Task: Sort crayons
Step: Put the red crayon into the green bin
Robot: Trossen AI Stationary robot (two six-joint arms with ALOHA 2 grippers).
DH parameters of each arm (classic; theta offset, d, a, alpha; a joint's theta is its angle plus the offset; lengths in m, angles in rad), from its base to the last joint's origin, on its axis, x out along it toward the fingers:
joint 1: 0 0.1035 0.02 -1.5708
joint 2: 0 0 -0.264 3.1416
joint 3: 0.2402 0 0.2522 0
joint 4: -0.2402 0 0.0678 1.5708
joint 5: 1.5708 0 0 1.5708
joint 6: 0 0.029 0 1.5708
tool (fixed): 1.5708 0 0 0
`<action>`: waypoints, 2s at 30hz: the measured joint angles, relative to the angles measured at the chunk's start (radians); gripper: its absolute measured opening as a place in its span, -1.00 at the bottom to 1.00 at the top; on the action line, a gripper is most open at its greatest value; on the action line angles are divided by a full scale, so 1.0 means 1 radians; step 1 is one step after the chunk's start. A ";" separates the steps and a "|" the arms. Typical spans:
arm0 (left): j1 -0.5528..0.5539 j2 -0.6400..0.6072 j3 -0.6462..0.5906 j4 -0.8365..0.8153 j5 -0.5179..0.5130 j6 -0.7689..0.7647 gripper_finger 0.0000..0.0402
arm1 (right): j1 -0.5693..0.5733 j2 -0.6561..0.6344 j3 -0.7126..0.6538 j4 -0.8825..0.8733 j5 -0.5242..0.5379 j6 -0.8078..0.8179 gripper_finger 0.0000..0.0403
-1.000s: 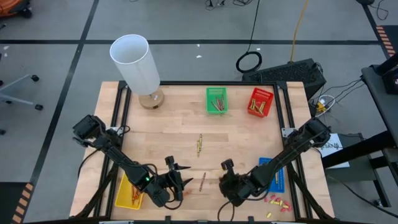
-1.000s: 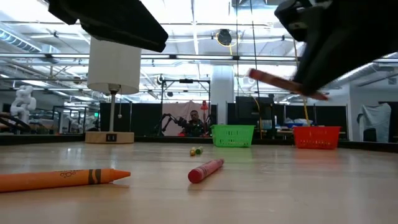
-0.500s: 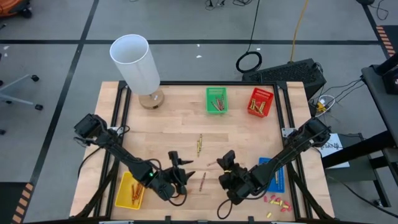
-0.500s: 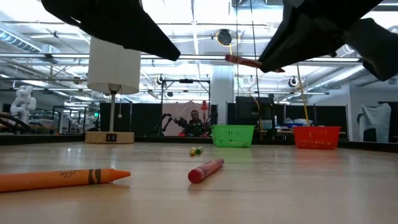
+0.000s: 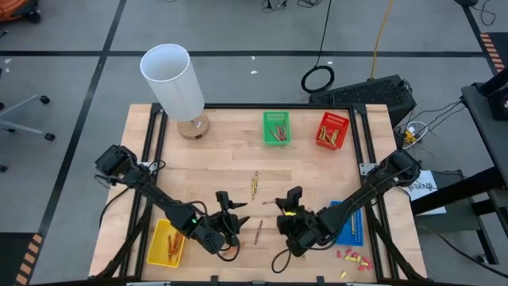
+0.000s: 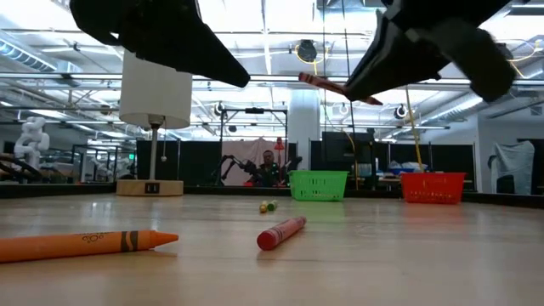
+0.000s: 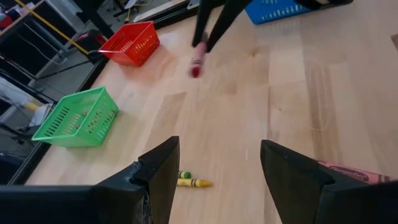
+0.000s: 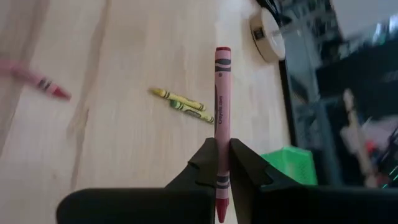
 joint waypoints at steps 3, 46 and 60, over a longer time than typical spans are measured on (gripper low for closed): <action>-0.003 0.000 0.000 0.000 0.000 -0.001 0.11 | -0.021 0.000 0.000 0.001 -0.024 0.120 -0.97; 0.009 0.000 0.000 0.001 -0.029 -0.005 0.11 | -0.702 -0.063 0.001 0.108 -0.299 0.008 -0.97; 0.008 0.000 0.000 0.000 -0.027 -0.029 0.11 | -0.986 -0.037 -0.020 0.228 -0.571 0.203 -0.96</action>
